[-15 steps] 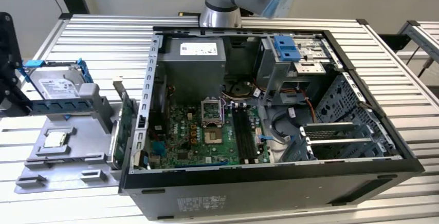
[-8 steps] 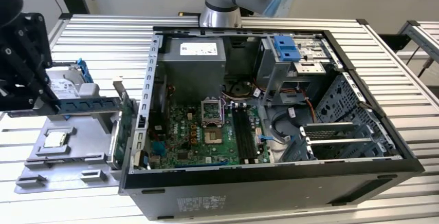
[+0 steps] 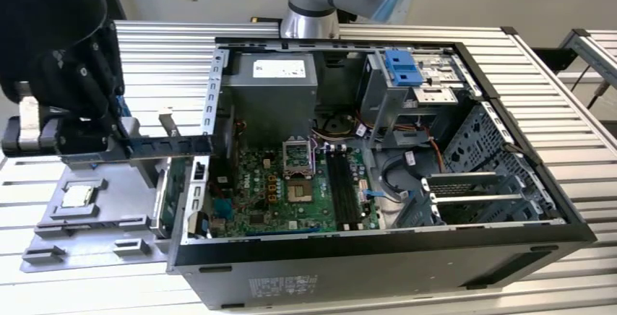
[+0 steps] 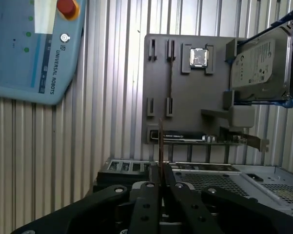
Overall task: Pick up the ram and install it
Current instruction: 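Pick up the ram and move it above insertion slot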
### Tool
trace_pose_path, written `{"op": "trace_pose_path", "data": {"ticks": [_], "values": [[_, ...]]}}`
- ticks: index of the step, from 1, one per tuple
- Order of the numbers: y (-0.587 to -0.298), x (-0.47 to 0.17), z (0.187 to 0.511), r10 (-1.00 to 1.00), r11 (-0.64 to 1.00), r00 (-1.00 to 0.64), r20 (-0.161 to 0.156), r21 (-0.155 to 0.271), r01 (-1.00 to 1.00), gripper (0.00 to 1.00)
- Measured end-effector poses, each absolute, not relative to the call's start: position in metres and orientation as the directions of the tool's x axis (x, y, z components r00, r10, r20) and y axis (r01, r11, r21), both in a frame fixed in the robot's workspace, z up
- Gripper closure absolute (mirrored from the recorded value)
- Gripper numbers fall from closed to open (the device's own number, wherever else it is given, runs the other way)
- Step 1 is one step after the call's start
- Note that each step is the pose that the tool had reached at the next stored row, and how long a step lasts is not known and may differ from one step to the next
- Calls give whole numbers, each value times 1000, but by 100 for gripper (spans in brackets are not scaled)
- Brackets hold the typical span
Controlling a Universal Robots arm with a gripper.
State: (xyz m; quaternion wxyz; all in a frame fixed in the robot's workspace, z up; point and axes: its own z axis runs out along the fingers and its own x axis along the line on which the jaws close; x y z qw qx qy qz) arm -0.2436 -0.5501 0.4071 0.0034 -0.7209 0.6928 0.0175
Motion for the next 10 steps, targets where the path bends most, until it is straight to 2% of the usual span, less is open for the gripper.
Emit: {"op": "trace_pose_path", "data": {"ticks": [10], "values": [[-550, -198, 407, -999, -44, 44, -30, 19, -999, 100]]}}
